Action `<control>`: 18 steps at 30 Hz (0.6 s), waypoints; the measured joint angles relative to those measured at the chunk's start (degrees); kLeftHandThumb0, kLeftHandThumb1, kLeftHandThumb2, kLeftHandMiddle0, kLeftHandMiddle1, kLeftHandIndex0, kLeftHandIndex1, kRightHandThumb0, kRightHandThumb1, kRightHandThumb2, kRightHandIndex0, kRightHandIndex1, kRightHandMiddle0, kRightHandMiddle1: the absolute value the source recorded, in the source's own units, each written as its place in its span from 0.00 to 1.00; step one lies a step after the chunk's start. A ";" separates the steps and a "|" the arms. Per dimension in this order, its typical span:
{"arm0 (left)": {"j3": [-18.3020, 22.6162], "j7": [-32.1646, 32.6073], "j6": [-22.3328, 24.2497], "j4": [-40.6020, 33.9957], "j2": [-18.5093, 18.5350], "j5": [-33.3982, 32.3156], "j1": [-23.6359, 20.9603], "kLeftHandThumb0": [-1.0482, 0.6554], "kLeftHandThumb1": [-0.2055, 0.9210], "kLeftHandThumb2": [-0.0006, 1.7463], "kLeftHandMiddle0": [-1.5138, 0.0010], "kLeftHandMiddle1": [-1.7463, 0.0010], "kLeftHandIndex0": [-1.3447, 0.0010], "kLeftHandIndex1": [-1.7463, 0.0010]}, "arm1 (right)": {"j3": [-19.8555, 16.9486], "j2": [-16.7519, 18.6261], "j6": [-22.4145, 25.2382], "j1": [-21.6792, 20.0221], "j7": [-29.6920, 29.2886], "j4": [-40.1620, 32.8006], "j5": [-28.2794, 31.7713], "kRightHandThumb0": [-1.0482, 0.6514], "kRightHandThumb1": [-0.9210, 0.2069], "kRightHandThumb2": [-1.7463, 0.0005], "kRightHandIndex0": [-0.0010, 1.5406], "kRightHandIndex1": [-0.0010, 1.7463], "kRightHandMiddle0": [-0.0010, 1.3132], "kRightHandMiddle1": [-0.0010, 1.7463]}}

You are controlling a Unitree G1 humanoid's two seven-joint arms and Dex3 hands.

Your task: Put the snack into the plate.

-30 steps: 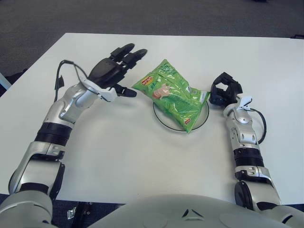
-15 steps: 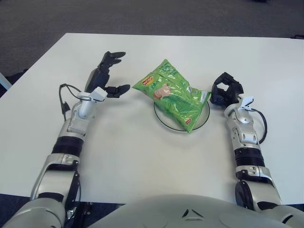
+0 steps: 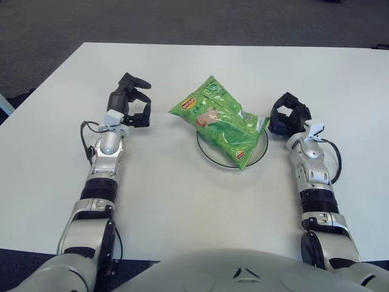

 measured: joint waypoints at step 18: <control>1.83 -1.05 17.64 -11.80 -5.04 -4.85 3.93 0.32 0.41 0.80 0.12 0.00 0.50 0.00 | 0.01 -0.09 0.58 0.20 0.08 -0.63 0.09 0.32 0.59 0.20 0.85 1.00 0.51 1.00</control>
